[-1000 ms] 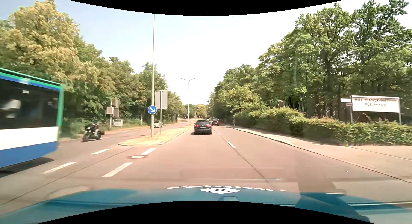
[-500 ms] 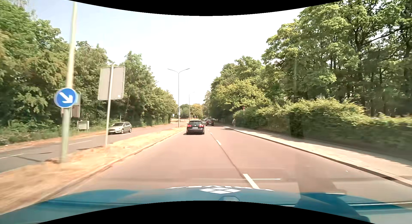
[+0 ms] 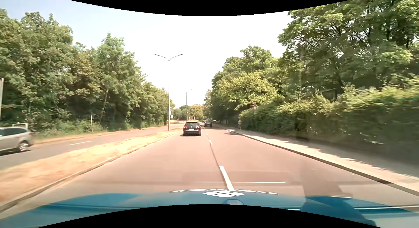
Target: Follow the waypoints while adhering to traffic rules and regulations
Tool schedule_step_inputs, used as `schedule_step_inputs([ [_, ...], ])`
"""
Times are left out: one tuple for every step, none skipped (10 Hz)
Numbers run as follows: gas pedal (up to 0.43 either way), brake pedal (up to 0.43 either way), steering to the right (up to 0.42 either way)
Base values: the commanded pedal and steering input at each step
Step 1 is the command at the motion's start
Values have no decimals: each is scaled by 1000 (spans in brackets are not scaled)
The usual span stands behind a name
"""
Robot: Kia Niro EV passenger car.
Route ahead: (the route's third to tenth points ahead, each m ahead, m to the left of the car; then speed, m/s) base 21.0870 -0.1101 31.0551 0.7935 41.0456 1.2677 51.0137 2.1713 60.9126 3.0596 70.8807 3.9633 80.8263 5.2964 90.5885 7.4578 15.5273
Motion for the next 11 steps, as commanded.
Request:
schedule_step_inputs([
  [0, 134, -2],
  [0, 134, -3],
  [0, 134, -3],
  [0, 134, -4],
  [0, 134, -6],
  [0, 134, -8],
  [0, 134, -9],
  [0, 140, -10],
  [0, 146, -11],
  [0, 152, -12],
  [0, 152, -13],
])
